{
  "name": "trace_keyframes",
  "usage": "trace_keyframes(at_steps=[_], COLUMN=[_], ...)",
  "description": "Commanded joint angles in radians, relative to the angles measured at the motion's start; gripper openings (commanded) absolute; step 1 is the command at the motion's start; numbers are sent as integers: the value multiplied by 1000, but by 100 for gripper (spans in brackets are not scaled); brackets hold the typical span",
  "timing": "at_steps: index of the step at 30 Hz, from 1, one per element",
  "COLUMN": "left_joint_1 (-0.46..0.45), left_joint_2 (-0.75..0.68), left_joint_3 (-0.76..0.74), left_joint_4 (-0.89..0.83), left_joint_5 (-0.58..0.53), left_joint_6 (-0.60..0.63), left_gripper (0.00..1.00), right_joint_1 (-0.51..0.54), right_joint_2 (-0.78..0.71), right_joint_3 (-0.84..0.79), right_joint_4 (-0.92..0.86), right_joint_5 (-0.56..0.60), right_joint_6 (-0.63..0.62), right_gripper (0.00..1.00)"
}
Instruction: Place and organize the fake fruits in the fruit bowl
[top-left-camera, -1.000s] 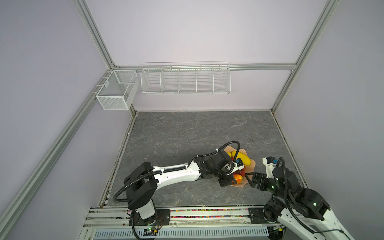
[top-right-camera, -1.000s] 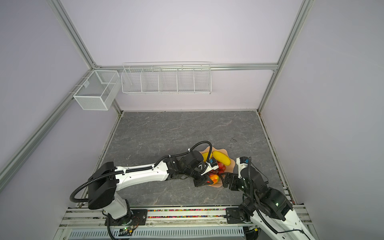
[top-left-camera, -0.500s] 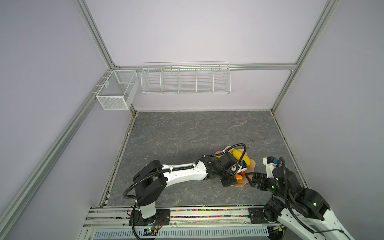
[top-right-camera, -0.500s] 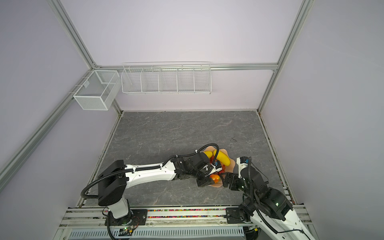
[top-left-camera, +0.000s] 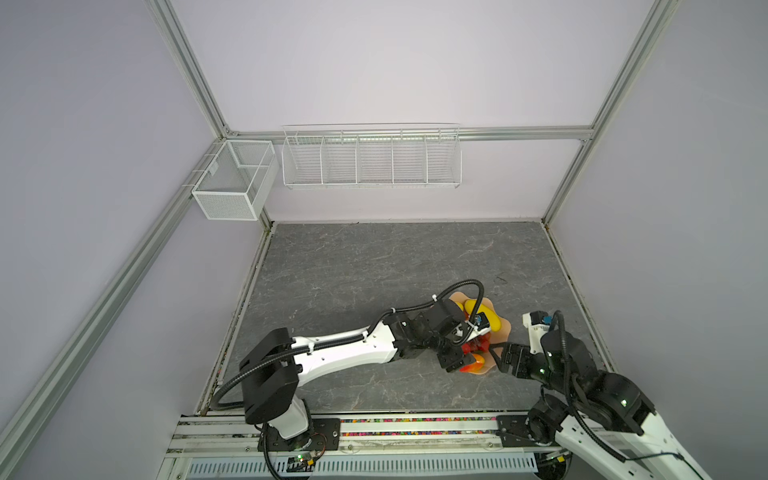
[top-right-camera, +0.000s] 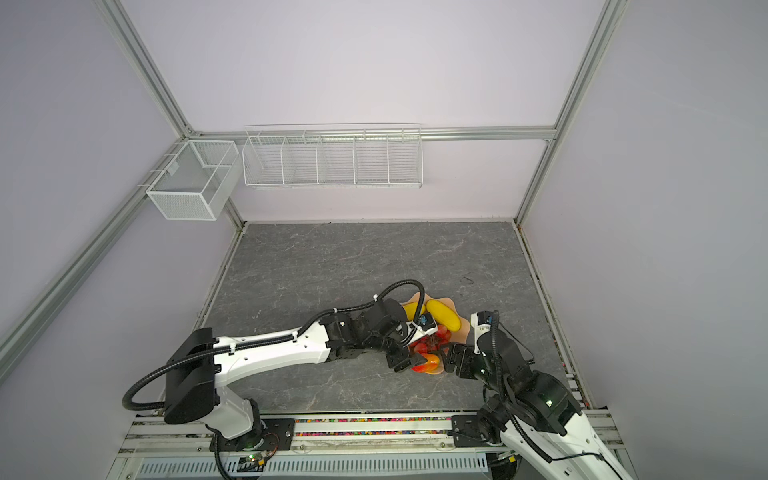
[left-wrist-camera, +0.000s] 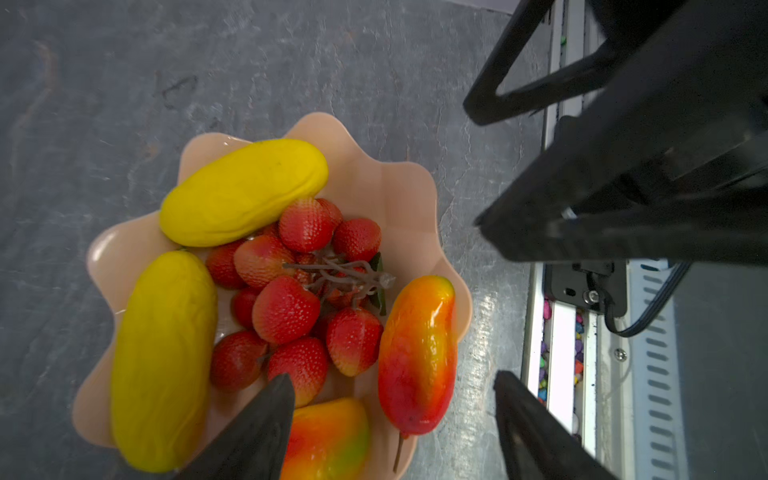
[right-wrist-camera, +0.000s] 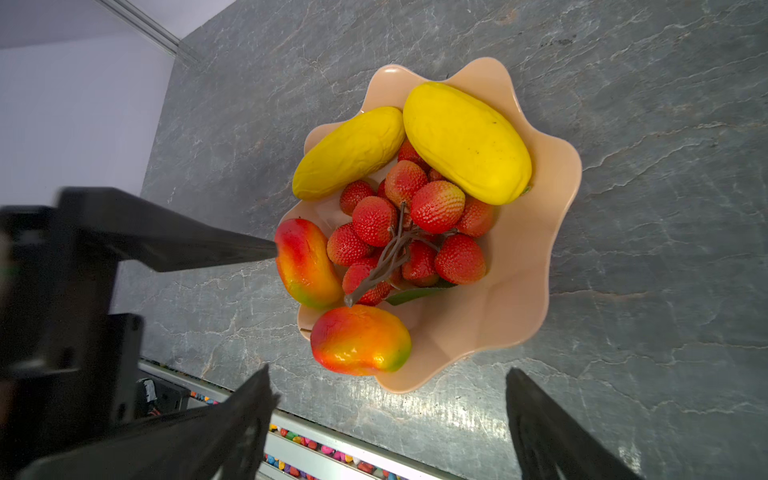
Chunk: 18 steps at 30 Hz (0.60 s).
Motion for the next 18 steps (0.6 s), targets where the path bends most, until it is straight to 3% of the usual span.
trace_keyframes(at_steps=[1, 4, 6, 11, 16, 18], left_joint_1=[48, 158, 265, 616, 859, 926], left_joint_2=[-107, -225, -295, -442, -510, -504], left_joint_3=[-64, -170, -232, -353, -496, -563], left_joint_4=[48, 120, 145, 144, 217, 293], left_joint_5=[-68, -152, -228, -400, -732, -800], left_joint_6=[-13, -72, -129, -279, -329, -324], left_gripper=[78, 85, 99, 98, 99, 99], right_joint_1=[-3, -13, -62, -360, -600, -694], right_joint_2=[74, 164, 238, 457, 601, 634], right_joint_3=[36, 83, 125, 207, 190, 113], right_joint_4=[95, 158, 203, 372, 527, 652], right_joint_5=[-5, 25, 8, -238, -144, -104], right_joint_6=[-42, -102, -159, -265, -364, -364], right_gripper=[89, 89, 89, 89, 89, 89])
